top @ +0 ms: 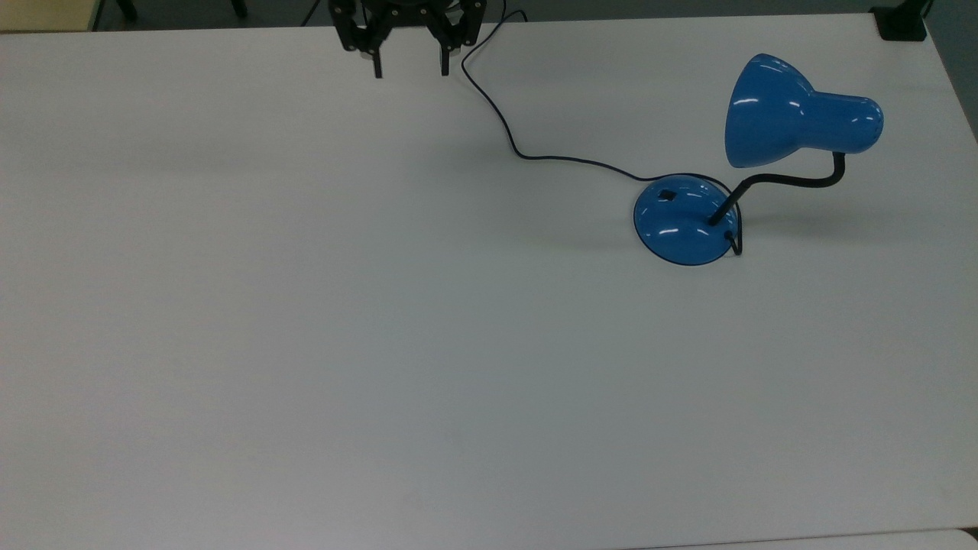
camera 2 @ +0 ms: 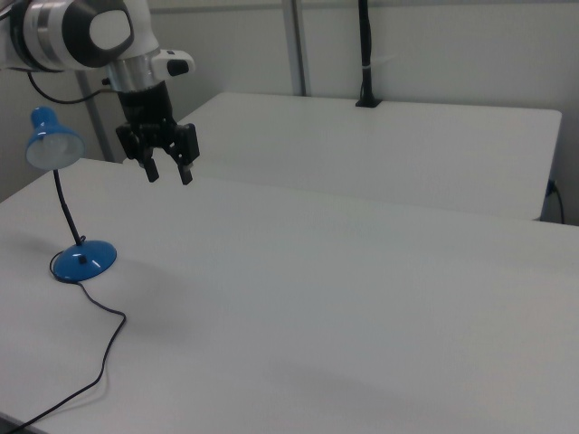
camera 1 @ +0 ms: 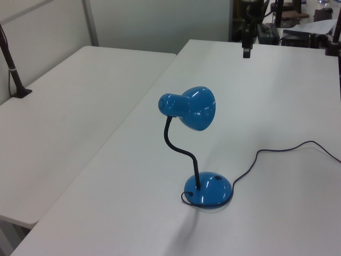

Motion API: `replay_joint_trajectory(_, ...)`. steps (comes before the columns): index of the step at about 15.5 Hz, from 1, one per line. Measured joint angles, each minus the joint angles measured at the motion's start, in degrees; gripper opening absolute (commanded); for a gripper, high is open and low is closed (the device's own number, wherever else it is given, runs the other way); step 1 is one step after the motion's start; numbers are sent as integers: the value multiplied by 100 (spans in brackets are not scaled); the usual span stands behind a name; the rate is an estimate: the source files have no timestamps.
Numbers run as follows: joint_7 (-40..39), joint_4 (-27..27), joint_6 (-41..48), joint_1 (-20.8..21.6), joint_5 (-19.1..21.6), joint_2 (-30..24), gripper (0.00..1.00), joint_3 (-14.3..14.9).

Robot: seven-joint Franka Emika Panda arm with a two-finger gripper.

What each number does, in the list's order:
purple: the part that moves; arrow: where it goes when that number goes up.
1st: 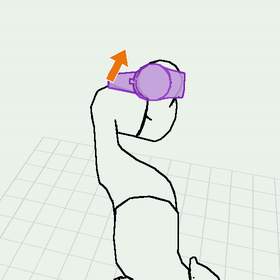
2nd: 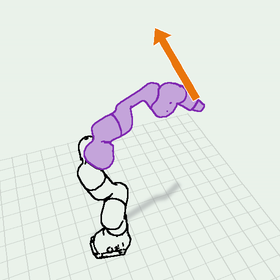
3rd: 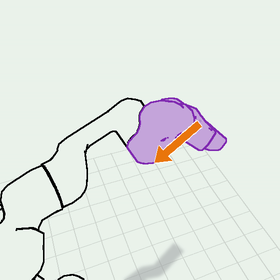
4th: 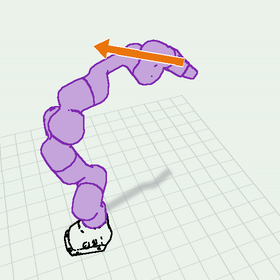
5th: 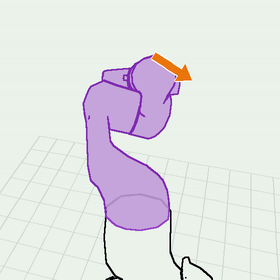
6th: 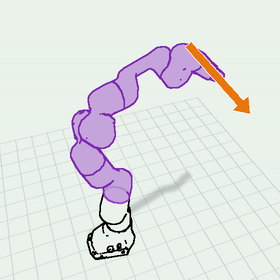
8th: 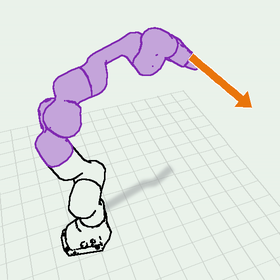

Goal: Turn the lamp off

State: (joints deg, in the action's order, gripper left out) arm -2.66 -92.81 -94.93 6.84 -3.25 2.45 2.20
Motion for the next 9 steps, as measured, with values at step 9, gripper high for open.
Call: replay_joint_trajectory(9, 96, 131, 9, -309, -3, -172, 100, 101)
